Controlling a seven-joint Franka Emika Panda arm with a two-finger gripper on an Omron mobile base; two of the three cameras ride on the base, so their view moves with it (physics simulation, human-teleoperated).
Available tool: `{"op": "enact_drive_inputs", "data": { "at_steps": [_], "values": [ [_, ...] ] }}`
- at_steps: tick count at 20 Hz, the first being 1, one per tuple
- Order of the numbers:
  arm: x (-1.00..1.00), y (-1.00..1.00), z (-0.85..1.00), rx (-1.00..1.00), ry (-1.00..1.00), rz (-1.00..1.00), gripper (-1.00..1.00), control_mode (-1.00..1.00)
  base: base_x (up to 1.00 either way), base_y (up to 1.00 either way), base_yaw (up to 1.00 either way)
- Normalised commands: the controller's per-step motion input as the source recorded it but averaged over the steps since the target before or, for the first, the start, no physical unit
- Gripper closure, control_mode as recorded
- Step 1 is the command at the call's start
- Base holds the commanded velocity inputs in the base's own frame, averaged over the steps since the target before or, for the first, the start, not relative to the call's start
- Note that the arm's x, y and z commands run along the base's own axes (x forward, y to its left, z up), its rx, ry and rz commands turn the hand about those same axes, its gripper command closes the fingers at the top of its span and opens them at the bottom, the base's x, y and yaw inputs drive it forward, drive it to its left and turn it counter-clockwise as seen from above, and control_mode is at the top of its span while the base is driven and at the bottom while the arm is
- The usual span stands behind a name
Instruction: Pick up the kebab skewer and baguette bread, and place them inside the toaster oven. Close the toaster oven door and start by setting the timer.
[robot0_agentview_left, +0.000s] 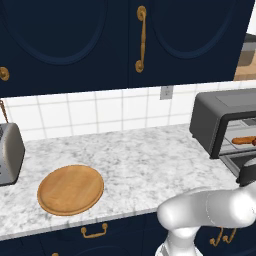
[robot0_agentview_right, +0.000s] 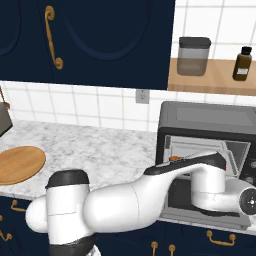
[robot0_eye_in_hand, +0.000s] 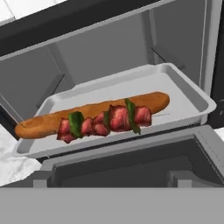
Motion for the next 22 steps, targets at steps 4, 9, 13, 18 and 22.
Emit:
{"op": "enact_drive_inputs", "data": {
  "at_steps": [4,9,13,18,22],
  "values": [
    [0.00,0.29,0.00,-0.27,-0.07,0.16,-1.00,-1.00,0.00,0.00,0.00],
    [0.00,0.60,0.00,-0.21,-0.07,0.03,-1.00,-1.00,0.00,0.00,0.00],
    [0.01,0.39,0.00,-0.08,-0.09,-0.09,-1.00,-1.00,0.00,0.00,0.00],
    [0.03,-0.05,0.00,0.00,-0.14,-0.05,-1.00,-1.00,0.00,0.00,0.00],
    [0.03,-0.08,-0.03,0.00,-0.11,0.00,-1.00,-1.00,0.00,0.00,0.00]
  ]
}}
